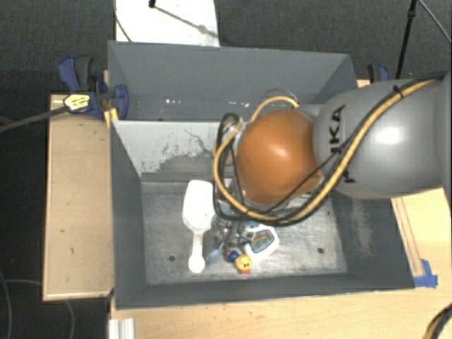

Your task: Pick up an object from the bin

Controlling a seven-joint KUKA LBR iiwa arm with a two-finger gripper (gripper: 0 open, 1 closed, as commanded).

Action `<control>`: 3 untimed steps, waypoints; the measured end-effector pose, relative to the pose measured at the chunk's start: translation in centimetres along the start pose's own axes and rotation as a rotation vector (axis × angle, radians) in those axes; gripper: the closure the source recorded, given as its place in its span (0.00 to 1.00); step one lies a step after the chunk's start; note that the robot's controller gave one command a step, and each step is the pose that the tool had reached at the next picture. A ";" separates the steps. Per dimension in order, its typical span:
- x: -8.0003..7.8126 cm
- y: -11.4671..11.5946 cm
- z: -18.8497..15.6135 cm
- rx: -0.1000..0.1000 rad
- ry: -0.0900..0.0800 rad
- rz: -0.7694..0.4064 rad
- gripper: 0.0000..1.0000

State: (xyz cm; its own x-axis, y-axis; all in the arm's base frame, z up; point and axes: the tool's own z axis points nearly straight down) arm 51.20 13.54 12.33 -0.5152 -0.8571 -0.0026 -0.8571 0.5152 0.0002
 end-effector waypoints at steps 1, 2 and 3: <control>-0.9 -1.0 0.0 0.001 -0.002 0.018 1.00; -0.7 -2.0 -0.6 0.001 -0.003 0.042 1.00; -1.2 -1.9 -0.3 0.003 -0.002 0.035 1.00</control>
Offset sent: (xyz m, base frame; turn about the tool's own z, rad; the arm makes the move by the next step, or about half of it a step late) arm 0.0223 -0.0079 0.0070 0.0401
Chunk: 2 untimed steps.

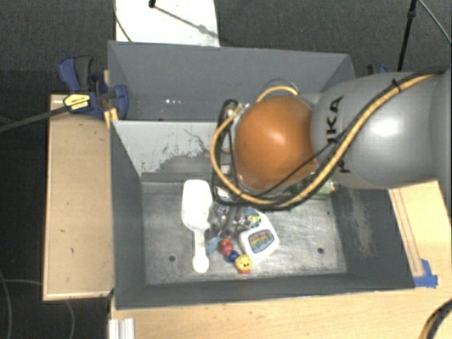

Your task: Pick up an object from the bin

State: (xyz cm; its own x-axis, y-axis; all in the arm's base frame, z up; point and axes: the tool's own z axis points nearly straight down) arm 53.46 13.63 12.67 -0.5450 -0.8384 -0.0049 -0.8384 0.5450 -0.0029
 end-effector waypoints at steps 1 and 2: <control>-0.6 0.3 0.3 -0.002 -0.002 -0.011 1.00; -0.3 0.1 1.1 -0.003 0.002 -0.008 1.00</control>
Offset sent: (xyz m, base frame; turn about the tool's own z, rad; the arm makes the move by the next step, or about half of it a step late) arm 0.0000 0.0021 -0.0147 -0.0106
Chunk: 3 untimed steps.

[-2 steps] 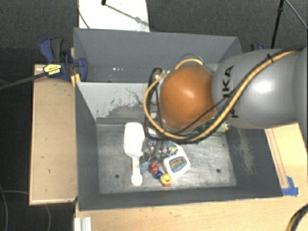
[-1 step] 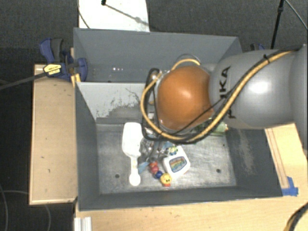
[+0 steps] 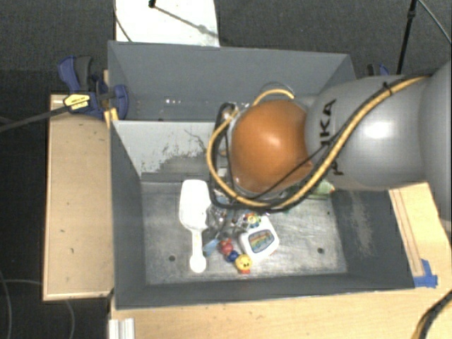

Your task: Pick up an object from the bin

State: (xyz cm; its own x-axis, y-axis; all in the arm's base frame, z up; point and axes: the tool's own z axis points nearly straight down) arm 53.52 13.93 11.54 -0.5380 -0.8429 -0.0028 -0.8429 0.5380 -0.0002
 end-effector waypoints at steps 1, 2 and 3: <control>-1.3 0.4 -0.5 0.000 0.000 -0.002 1.00; -1.8 3.4 0.5 0.001 -0.001 0.007 1.00; -1.2 2.9 -1.7 -0.004 0.002 0.013 1.00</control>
Offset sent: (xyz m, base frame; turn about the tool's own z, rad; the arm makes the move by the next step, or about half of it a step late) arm -0.0235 0.0367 -0.0086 0.0051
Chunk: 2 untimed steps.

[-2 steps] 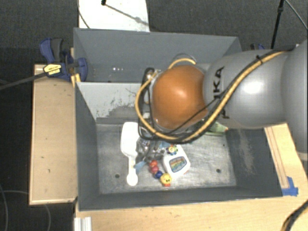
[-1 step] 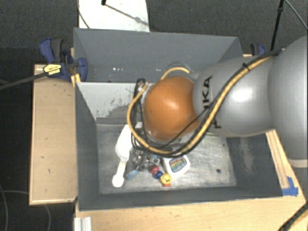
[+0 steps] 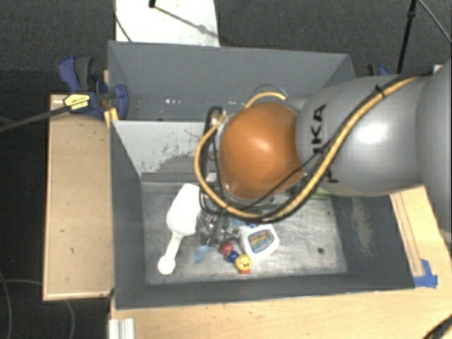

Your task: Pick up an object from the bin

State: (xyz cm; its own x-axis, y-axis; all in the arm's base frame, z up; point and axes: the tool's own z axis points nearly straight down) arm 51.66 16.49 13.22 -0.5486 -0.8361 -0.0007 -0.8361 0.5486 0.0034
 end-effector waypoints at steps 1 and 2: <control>0.4 -0.7 -1.5 0.006 -0.004 0.011 1.00; -1.1 -0.9 -1.6 0.004 -0.002 0.025 1.00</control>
Offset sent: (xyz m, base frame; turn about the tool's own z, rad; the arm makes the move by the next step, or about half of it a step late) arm 0.0161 0.0077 0.0182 0.0274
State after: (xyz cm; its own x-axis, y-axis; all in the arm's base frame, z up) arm 53.01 16.86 14.86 -0.5690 -0.8223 -0.0025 -0.8223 0.5690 -0.0005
